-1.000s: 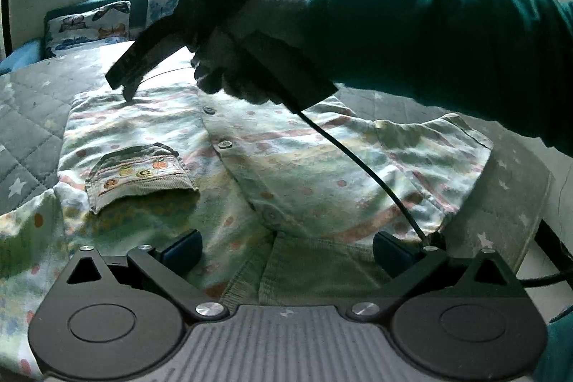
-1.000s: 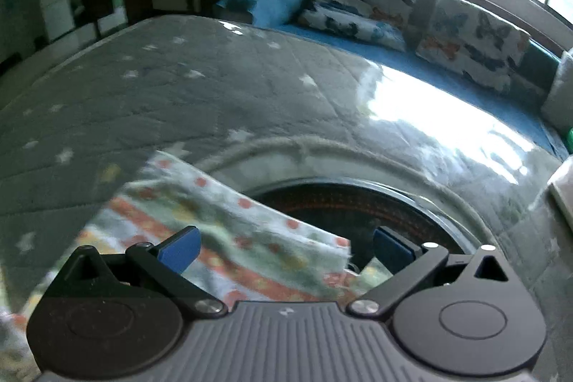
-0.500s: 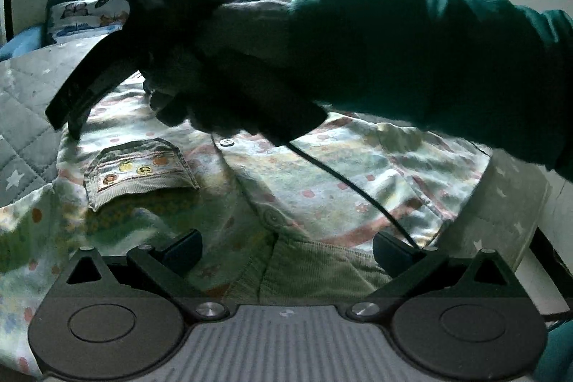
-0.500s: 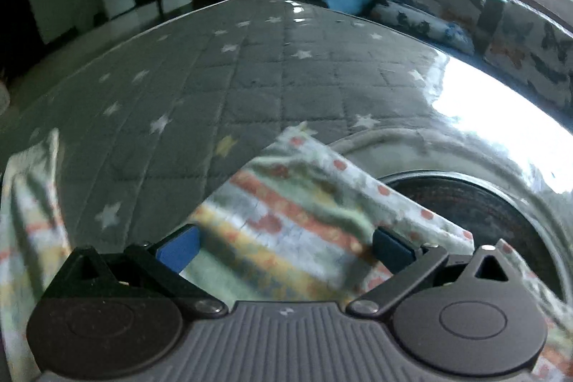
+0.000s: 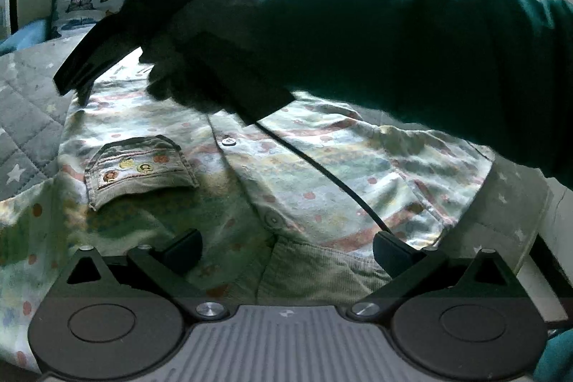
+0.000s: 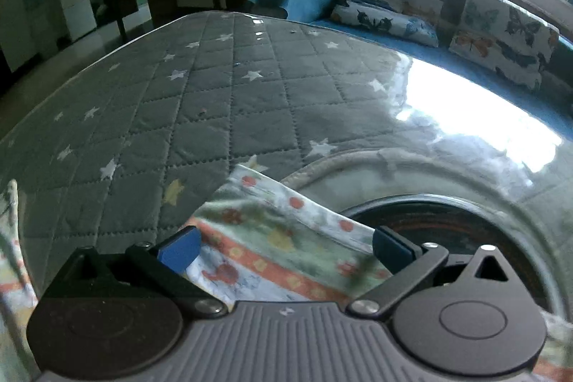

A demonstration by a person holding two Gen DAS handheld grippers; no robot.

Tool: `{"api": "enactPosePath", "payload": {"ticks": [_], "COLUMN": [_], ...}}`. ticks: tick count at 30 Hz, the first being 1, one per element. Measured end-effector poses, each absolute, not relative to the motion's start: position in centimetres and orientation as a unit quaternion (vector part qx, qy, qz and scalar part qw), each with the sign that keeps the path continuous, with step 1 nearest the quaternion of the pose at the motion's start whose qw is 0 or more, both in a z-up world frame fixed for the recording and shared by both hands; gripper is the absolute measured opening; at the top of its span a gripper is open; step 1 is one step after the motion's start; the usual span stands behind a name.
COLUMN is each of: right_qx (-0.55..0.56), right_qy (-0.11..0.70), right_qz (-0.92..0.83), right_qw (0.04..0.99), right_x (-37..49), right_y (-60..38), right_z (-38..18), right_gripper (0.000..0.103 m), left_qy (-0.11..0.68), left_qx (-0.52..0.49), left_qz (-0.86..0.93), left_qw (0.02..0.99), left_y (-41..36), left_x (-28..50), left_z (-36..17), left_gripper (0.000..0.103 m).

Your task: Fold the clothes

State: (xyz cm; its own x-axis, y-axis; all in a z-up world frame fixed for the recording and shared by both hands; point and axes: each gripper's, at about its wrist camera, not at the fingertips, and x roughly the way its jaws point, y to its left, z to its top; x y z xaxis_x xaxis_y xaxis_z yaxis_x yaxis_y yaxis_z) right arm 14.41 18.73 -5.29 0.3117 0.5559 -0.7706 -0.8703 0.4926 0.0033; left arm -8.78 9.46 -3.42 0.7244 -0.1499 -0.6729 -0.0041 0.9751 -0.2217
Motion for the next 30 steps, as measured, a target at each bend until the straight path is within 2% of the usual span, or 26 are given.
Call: {"api": "enactPosePath", "payload": {"ticks": [5,9,13,18,24,30], "right_qx": [-0.249,-0.261,-0.210,-0.205,-0.215,-0.235], "right_qy": [0.352,0.361,0.396,0.377,0.365,0.374], "right_qz": [0.484,0.465,0.427,0.415,0.454,0.454], "right_qw": [0.762,0.765,0.785,0.802,0.784,0.774], "right_x": [12.3,11.9,14.5,15.1,11.0,7.1], "right_y": [15.2,13.3,12.0,9.0,3.9,0.0], "right_z": [-3.6,-4.9,-6.2,-4.3,-2.7,-4.4], "right_gripper": [0.103,0.103,0.103,0.103,0.103,0.103], "left_qy": [0.369,0.367,0.366,0.366,0.325,0.305], "left_qx": [-0.103,-0.102,-0.094,-0.096,-0.129,-0.169], "left_qz": [-0.043,-0.043,-0.042,-0.038,-0.023,0.019], "left_qw": [0.923,0.923,0.925,0.925,0.937,0.937], "left_y": [9.5,9.5,9.4,9.9,13.0,17.7], "left_x": [-8.6,-8.5,-8.5,-9.0,-10.3,-9.8], "left_z": [-3.5,-3.6,-3.8,-3.3,-0.8,-0.5], "left_gripper": [0.103,0.103,0.103,0.103,0.103,0.103]}}
